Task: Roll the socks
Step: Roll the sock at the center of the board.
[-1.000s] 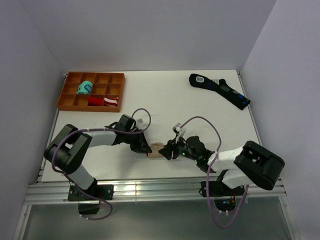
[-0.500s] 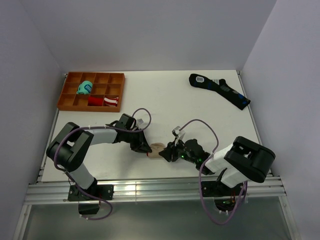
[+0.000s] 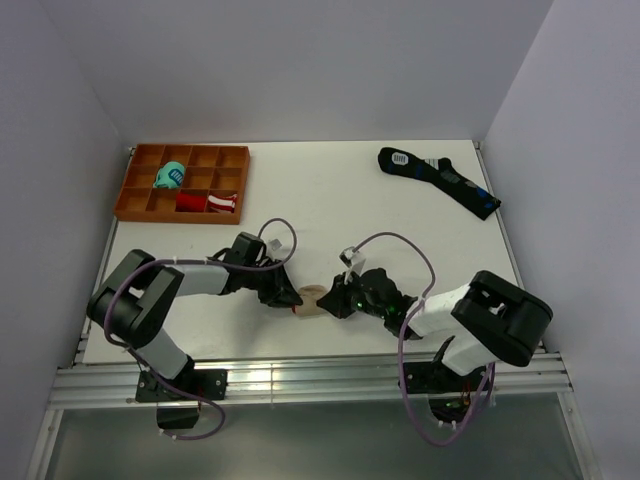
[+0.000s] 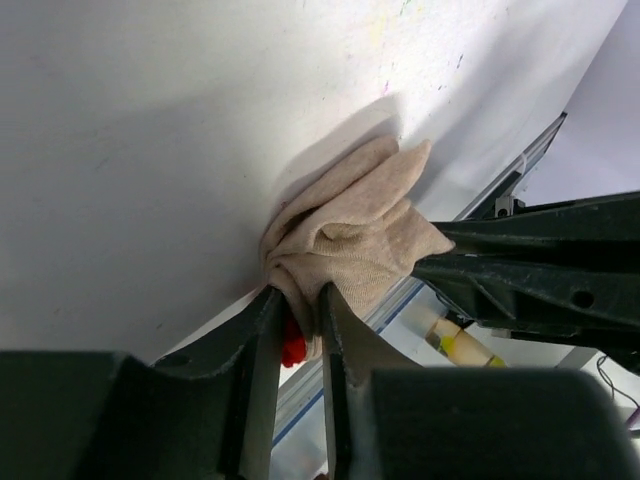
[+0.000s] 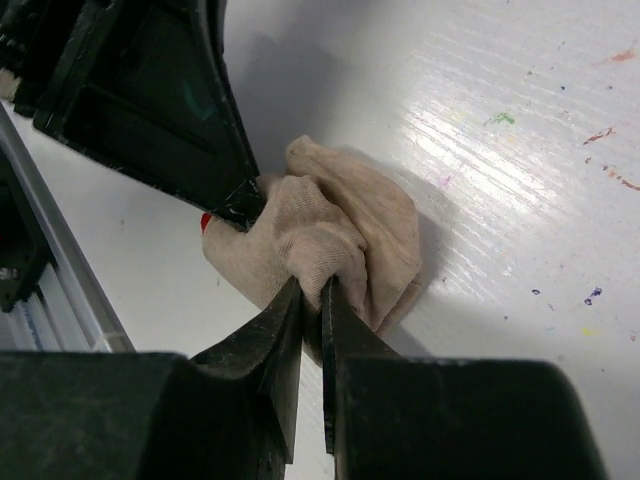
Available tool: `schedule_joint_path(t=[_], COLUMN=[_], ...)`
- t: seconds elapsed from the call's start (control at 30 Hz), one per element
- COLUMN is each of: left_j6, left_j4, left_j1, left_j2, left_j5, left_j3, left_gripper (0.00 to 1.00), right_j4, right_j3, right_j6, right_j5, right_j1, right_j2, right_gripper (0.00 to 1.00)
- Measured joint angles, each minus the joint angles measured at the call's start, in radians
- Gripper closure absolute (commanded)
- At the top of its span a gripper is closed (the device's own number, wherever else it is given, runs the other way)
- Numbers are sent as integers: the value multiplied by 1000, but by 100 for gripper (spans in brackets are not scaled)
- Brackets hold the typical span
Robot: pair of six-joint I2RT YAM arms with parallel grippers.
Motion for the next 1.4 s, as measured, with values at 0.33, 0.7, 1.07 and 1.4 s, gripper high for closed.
schedule_joint_path(t=[0.33,0.7,1.07,1.4], left_j6=[-24,-12,86,132], left_j4=[129,317,441,535], left_j1=[-3,-12,-115,-274], left_j2=[-90,-294,-469,-546], left_j5=[-79,-244,-475,-678], left_j3=[-98,-246,-370,-489], left_gripper=[66,57,57,56], right_j4=[-243,-598,-848,-1041], right_j3=[145,345,492,632], right_j6=[110,113,79,38], right_j5=[-201,-358,-434,-470], right_j1=[-121,-190,-209,-220], right_j2=[45,113,183,273], right_gripper=[95,95,95,95])
